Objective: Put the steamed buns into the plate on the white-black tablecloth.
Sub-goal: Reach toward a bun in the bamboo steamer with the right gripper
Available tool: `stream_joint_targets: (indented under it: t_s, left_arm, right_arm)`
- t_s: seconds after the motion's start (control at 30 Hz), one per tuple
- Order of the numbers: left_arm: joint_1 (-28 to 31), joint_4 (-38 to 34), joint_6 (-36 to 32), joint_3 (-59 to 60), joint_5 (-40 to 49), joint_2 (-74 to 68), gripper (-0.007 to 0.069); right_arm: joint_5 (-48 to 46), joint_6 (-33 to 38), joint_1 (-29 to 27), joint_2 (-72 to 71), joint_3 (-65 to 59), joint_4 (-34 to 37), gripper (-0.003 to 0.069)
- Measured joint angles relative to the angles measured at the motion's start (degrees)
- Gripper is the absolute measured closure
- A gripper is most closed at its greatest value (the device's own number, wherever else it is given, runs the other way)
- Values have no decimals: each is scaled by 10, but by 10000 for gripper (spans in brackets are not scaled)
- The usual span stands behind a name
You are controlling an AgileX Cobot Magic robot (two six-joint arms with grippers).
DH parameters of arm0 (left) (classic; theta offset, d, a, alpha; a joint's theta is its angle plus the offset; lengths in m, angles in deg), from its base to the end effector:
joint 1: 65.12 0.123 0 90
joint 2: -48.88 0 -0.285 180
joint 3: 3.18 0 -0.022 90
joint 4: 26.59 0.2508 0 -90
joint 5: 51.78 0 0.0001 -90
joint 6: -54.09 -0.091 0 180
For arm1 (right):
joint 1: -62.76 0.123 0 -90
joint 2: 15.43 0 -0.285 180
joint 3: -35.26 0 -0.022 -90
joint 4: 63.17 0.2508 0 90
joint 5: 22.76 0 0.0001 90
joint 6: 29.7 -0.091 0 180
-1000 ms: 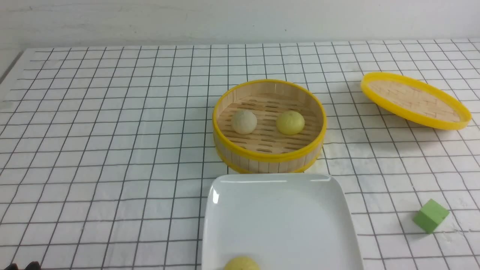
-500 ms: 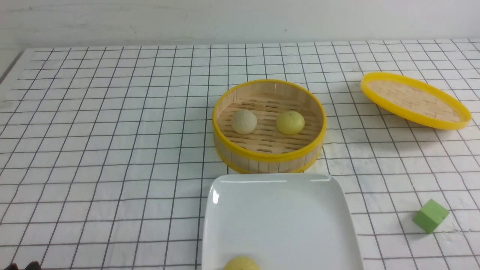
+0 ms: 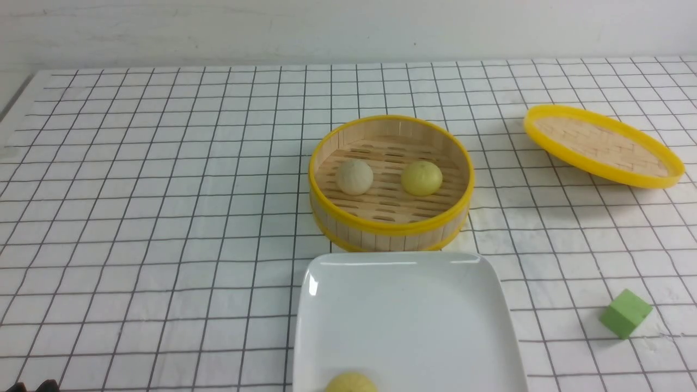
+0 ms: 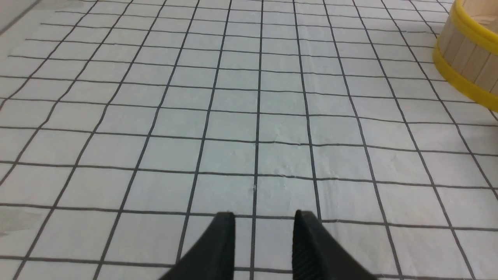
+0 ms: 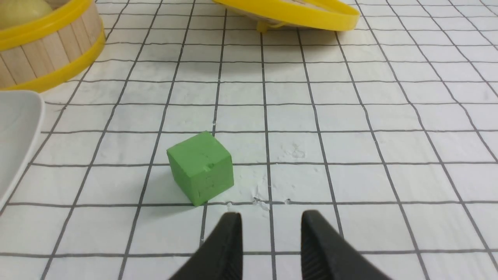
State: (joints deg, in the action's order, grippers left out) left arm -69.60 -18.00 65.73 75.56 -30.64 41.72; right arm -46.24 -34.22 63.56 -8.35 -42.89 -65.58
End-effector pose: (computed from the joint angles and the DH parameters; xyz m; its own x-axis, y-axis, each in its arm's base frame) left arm 0.0530 0.0008 0.1720 -0.2896 -0.0406 -0.9563 0.0083 0.9990 -0.0449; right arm 0.0514 -0.0008 0.1717 -0.3201 0.0358 -0.9467 0.0148 0.9994 0.0328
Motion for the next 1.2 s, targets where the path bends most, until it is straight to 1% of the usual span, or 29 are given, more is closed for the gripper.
stream_joint_targets:
  t_s: [0.17,0.23,0.27,0.3,0.33,0.37,0.4,0.43,0.47,0.53,0.6,0.67,0.73,0.8,0.87,0.9,0.97,1.0,1.03,1.1,1.13,1.2]
  left_arm:
    - [0,-3,2,0,0,0,384]
    - [0,-35,36,0,0,0,384]
    - [0,-41,41,0,0,0,384]
    - [0,-107,91,0,-1,0,384]
    - [0,-141,121,0,-1,0,384]
    - [0,-194,168,0,0,0,384]
    - [0,-203,183,0,0,0,384]
    - [0,-257,227,0,1,0,384]
    - [0,-295,271,1,2,0,384]
    - [0,-335,309,1,3,0,384]
    - [0,-354,341,1,-1,0,384]
    - [0,-361,349,1,-16,0,384]
    - [0,-363,347,1,-22,0,388]
    - [0,-375,336,1,-29,0,407]
    - [0,-401,297,-26,-14,0,460]
    - [0,-403,292,-36,-11,0,471]
    - [0,-399,203,-110,2,0,554]
    - [0,-389,155,-145,9,-7,591]
    - [0,-382,126,-180,18,-18,606]
    - [0,-361,72,-243,61,-66,622]
    - [0,-353,55,-263,88,-91,622]
    - [0,-336,39,-301,165,-155,622]
  right_arm:
    - [1,0,0,0,0,0,419]
    - [3,-8,0,0,0,11,419]
    - [4,-14,0,0,0,24,419]
    - [6,-56,0,0,-1,81,419]
    - [7,-74,0,0,-1,117,419]
    - [7,-117,0,0,-2,173,419]
    - [7,-117,0,0,-2,182,419]
    - [7,-154,0,0,-4,233,419]
    - [7,-179,0,0,-5,284,419]
    - [8,-203,0,0,-5,329,419]
    - [11,-214,0,0,-5,367,419]
    - [22,-216,0,0,-5,382,419]
    - [31,-216,0,0,-5,387,419]
    - [44,-217,0,0,-5,393,419]
    - [64,-210,0,0,-4,401,419]
    - [65,-207,0,0,-1,401,419]
    - [66,-170,-2,0,28,396,421]
    - [66,-138,-2,4,53,388,431]
    - [65,-115,-2,13,73,375,449]
    - [35,-67,-3,44,121,345,509]
    - [4,-45,-3,74,153,323,564]
    - [-76,-28,-3,123,197,295,636]
